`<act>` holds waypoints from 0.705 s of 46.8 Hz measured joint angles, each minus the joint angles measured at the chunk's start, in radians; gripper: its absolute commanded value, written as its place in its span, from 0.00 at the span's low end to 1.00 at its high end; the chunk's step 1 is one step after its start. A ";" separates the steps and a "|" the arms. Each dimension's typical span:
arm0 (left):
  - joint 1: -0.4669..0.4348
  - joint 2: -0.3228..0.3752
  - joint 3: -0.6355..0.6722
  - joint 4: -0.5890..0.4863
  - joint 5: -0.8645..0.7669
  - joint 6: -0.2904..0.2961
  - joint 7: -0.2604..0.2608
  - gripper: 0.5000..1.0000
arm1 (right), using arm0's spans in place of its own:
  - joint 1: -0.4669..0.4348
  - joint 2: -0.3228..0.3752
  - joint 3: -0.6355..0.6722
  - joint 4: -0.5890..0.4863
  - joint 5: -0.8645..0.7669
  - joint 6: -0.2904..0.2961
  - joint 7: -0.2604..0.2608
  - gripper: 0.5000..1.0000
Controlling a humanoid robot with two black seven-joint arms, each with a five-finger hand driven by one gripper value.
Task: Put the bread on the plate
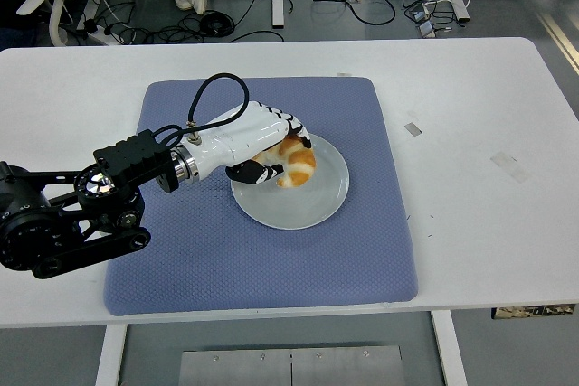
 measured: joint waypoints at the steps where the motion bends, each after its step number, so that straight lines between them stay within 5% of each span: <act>1: 0.003 0.000 0.000 0.001 0.001 0.004 -0.003 0.22 | 0.000 0.000 0.000 0.000 0.000 0.000 0.000 1.00; 9: 0.017 0.000 0.002 0.006 0.003 0.019 -0.016 0.47 | 0.000 0.000 0.000 0.000 0.000 0.000 0.000 1.00; 19: 0.023 0.002 0.028 0.019 0.002 0.020 -0.016 0.56 | 0.000 0.000 0.000 0.000 0.000 0.000 0.000 1.00; 28: 0.024 0.006 0.029 0.023 -0.003 0.025 -0.016 0.84 | 0.000 0.000 0.000 0.000 0.000 0.000 0.000 1.00; 33: 0.023 0.007 0.029 0.023 -0.011 0.025 -0.016 0.91 | 0.000 0.000 0.000 0.000 0.000 0.000 0.000 1.00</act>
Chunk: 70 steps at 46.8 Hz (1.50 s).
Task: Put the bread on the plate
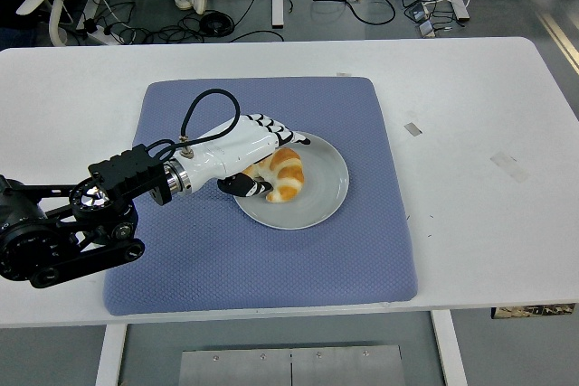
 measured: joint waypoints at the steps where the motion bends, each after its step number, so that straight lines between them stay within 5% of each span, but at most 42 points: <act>1: 0.000 0.001 -0.001 0.000 -0.001 0.000 0.000 0.92 | 0.000 0.000 0.000 0.000 0.000 0.000 0.000 1.00; 24: -0.012 0.030 -0.109 -0.010 -0.121 0.006 -0.003 0.92 | 0.000 0.000 0.000 0.000 0.000 0.000 0.000 1.00; 47: 0.010 0.148 -0.320 0.021 -0.556 0.009 -0.089 0.88 | 0.000 0.000 0.000 0.000 0.000 0.000 0.000 1.00; 70: 0.122 0.144 -0.395 0.176 -0.789 0.192 -0.098 0.88 | 0.000 0.000 0.000 0.000 0.000 0.000 0.000 1.00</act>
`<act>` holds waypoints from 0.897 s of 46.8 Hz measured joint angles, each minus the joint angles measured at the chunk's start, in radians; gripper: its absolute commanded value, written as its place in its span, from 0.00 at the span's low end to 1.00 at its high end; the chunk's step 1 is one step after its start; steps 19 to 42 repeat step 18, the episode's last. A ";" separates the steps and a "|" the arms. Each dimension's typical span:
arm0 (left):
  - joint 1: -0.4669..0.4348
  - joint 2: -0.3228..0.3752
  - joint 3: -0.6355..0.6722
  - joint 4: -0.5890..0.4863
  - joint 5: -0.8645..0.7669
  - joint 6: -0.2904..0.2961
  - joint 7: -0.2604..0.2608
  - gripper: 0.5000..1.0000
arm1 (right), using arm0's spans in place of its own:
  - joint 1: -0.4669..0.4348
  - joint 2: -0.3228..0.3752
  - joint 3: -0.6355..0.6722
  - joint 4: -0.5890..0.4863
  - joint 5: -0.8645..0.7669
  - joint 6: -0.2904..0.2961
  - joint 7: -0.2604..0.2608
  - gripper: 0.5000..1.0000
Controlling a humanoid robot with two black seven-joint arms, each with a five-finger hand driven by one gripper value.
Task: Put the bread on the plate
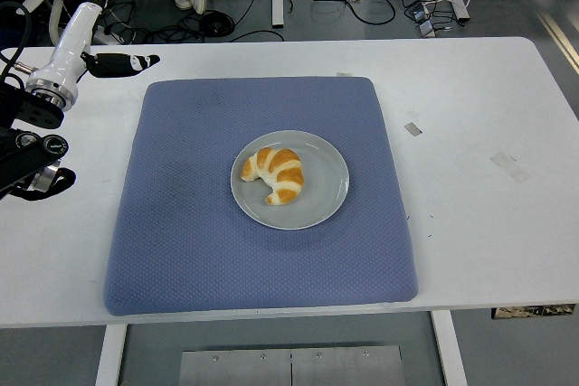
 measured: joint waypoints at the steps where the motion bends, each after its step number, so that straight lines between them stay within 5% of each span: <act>1: 0.005 0.002 -0.009 0.001 -0.014 0.003 -0.005 0.88 | 0.000 0.000 0.000 0.000 0.000 0.000 0.000 1.00; 42: 0.026 0.004 -0.071 0.002 -0.110 0.007 -0.044 0.88 | 0.006 0.000 0.002 0.004 0.000 0.000 0.000 1.00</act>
